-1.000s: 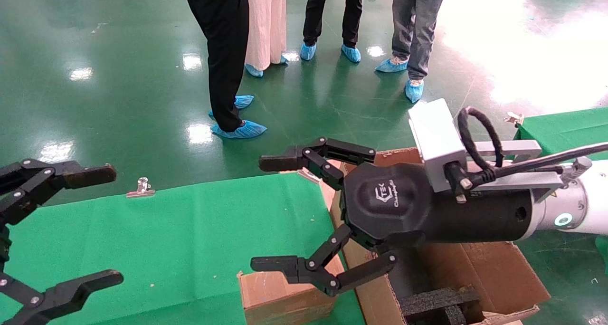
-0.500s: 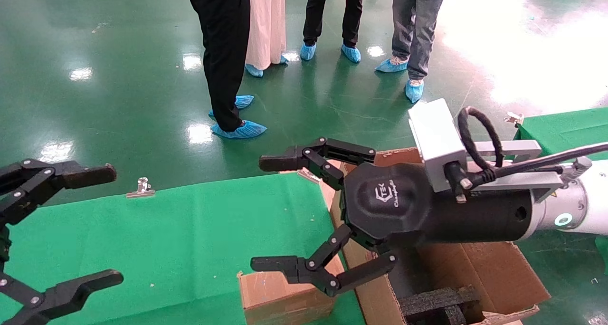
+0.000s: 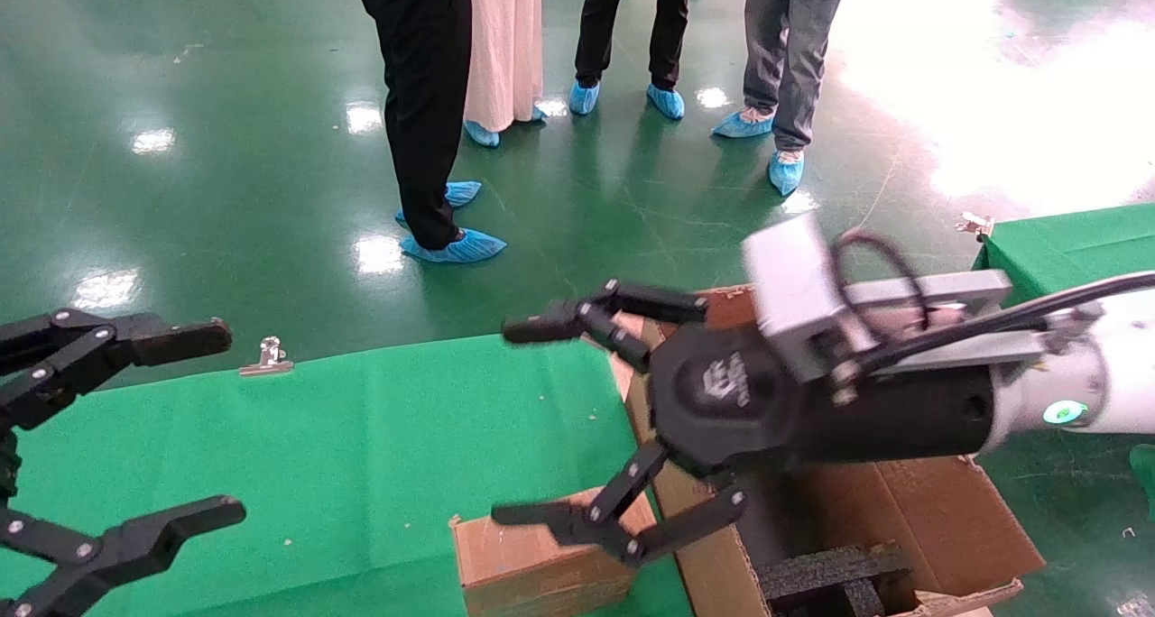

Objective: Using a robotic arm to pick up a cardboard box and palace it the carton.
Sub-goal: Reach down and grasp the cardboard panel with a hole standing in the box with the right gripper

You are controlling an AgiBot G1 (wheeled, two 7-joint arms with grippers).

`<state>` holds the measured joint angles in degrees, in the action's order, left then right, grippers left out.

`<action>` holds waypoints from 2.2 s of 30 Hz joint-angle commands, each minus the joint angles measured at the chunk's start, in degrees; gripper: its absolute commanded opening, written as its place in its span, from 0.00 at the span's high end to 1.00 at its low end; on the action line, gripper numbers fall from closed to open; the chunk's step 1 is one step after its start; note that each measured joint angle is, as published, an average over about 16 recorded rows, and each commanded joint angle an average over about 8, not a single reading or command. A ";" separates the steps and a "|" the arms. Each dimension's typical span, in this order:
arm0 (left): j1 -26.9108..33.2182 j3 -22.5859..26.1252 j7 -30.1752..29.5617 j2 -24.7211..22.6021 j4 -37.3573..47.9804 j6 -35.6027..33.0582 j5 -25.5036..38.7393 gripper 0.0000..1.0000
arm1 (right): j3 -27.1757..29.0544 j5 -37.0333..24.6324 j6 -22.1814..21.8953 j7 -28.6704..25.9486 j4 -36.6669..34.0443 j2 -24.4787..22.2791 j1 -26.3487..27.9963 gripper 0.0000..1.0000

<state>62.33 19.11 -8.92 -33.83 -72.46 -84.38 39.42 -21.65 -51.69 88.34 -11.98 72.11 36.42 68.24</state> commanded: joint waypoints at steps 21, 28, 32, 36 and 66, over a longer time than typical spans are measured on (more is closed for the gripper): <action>0.01 0.02 0.01 0.01 0.00 0.00 -0.01 1.00 | -26.82 -20.73 2.67 1.98 -13.46 10.79 20.57 0.00; 0.01 0.03 0.01 0.01 0.00 0.01 -0.02 1.00 | -34.85 -23.12 2.72 5.27 -18.92 14.66 25.15 0.00; 0.01 0.03 0.02 0.01 0.00 0.01 -0.02 1.00 | -39.19 -23.93 2.75 7.57 -21.69 16.96 27.58 0.00; 0.01 0.03 0.02 0.01 0.00 0.01 -0.02 0.98 | -43.25 -24.65 2.67 9.95 -24.23 19.15 29.80 0.00; -0.01 0.04 0.03 0.02 0.02 0.04 -0.05 0.00 | -50.21 -24.48 2.41 15.75 -29.52 23.33 32.86 1.00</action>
<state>62.32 19.15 -8.89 -33.81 -72.44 -84.34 39.38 -71.89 -76.17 90.75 3.79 42.57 59.77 101.11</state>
